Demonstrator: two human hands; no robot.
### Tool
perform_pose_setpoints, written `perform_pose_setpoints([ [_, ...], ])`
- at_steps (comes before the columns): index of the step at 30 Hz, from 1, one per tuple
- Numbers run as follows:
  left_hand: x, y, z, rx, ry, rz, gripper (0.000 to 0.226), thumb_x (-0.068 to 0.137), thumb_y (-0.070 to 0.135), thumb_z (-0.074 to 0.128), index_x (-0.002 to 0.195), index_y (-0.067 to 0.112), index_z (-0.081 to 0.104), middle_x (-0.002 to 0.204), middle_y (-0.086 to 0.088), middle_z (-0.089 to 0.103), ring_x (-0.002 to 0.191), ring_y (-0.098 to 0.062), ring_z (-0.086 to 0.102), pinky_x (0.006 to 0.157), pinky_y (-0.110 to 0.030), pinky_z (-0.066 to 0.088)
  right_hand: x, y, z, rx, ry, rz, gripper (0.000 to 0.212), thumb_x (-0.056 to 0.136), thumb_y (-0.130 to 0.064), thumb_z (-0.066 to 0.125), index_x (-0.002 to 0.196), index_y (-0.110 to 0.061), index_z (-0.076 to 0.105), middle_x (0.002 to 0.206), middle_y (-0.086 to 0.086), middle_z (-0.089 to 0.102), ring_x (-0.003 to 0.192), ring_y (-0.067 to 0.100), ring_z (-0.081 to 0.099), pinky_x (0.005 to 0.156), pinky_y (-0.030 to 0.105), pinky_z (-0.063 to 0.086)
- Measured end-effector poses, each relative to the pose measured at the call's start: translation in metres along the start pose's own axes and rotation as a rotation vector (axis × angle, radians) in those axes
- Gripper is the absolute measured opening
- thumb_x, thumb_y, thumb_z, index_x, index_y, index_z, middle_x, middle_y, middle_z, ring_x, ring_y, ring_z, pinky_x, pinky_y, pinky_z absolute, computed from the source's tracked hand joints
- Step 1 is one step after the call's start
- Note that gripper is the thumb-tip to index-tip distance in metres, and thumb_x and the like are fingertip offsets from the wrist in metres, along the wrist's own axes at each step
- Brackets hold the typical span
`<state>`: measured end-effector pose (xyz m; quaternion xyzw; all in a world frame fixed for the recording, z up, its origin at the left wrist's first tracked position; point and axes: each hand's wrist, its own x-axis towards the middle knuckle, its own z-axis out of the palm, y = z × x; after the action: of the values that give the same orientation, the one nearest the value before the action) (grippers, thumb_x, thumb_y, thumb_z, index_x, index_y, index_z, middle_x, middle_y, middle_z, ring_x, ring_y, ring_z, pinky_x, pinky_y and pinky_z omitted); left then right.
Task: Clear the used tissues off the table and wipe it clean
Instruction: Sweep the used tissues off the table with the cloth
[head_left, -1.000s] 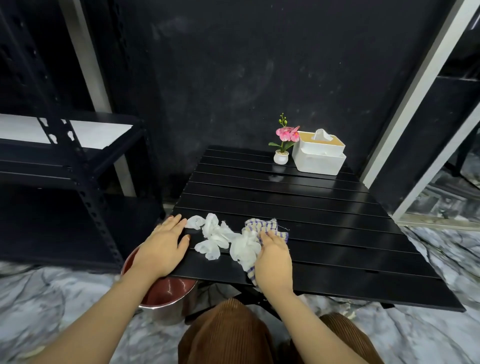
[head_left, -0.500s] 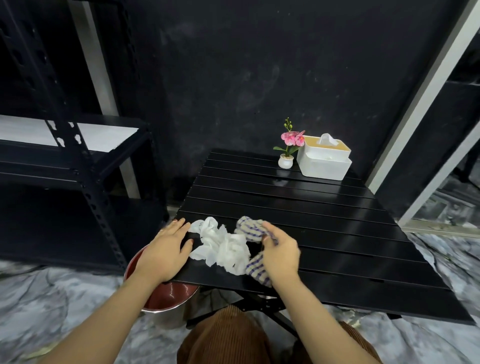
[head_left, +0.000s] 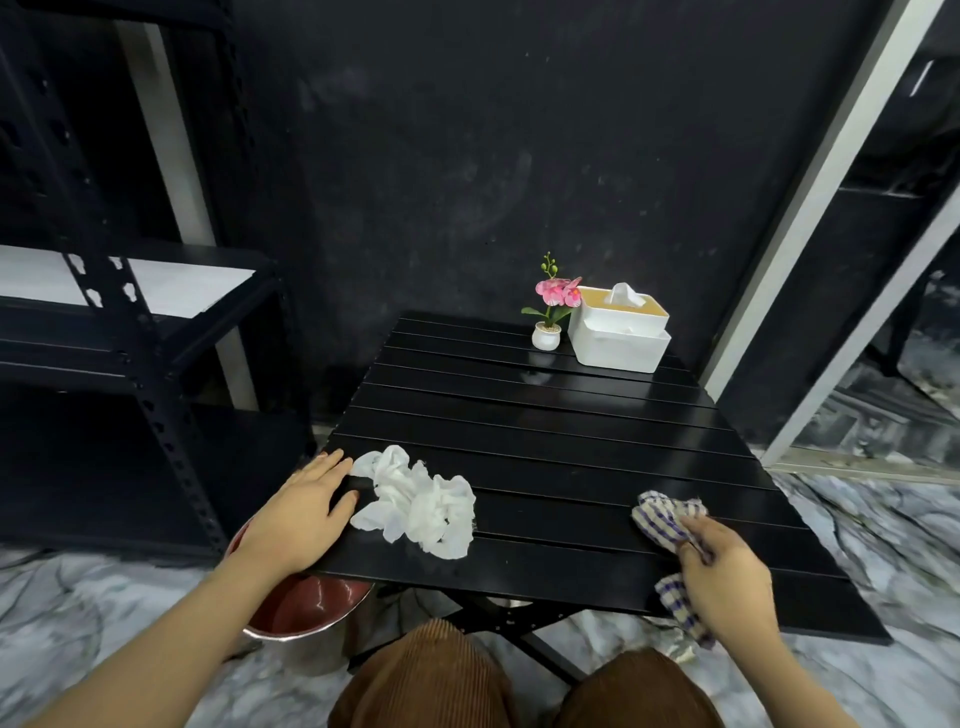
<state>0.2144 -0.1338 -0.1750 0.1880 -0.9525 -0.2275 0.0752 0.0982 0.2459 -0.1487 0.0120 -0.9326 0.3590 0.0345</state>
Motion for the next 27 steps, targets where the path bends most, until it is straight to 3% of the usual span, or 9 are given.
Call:
perform_pose_setpoints([
  [2,0.0,-0.001,-0.002,-0.012,-0.016,-0.005,0.054,0.095,0.031,0.04,0.144,0.015,0.024,0.156,-0.001,0.018,0.145,-0.013,0.01,0.119,-0.032,0.011,0.004,-0.002,-0.006,-0.047,-0.06,-0.07,0.032,0.086,-0.007,0.054,0.117,-0.01,0.06,0.134,0.011,0.053,0.122,0.028,0.048,0.104,0.038,0.036],
  [7,-0.005,-0.008,-0.004,0.005,-0.032,0.017,0.055,0.095,0.035,0.039,0.144,0.017,0.024,0.156,0.002,0.018,0.145,-0.011,0.01,0.12,-0.033,0.011,0.007,-0.007,-0.015,-0.044,-0.217,-0.131,0.039,0.09,-0.011,0.05,0.129,-0.018,0.048,0.146,0.004,0.039,0.135,0.023,0.034,0.111,0.039,0.027],
  [18,-0.006,-0.009,-0.001,-0.009,0.01,0.011,0.054,0.094,0.036,0.039,0.144,0.018,0.025,0.156,0.004,0.018,0.144,-0.009,0.01,0.118,-0.029,0.009,-0.029,-0.066,0.076,-0.068,-0.215,-0.246,0.042,0.092,-0.007,0.04,0.133,-0.007,0.04,0.148,0.011,0.032,0.141,0.022,0.021,0.117,0.029,0.009],
  [27,-0.005,-0.008,-0.009,-0.002,0.013,-0.022,0.057,0.092,0.038,0.043,0.144,0.018,0.026,0.155,0.003,0.021,0.144,-0.011,0.013,0.118,-0.028,0.013,-0.056,-0.124,0.14,-0.122,-0.218,-0.305,0.046,0.094,-0.012,0.032,0.14,-0.009,0.028,0.152,0.009,0.024,0.143,0.022,0.012,0.12,0.033,0.008],
])
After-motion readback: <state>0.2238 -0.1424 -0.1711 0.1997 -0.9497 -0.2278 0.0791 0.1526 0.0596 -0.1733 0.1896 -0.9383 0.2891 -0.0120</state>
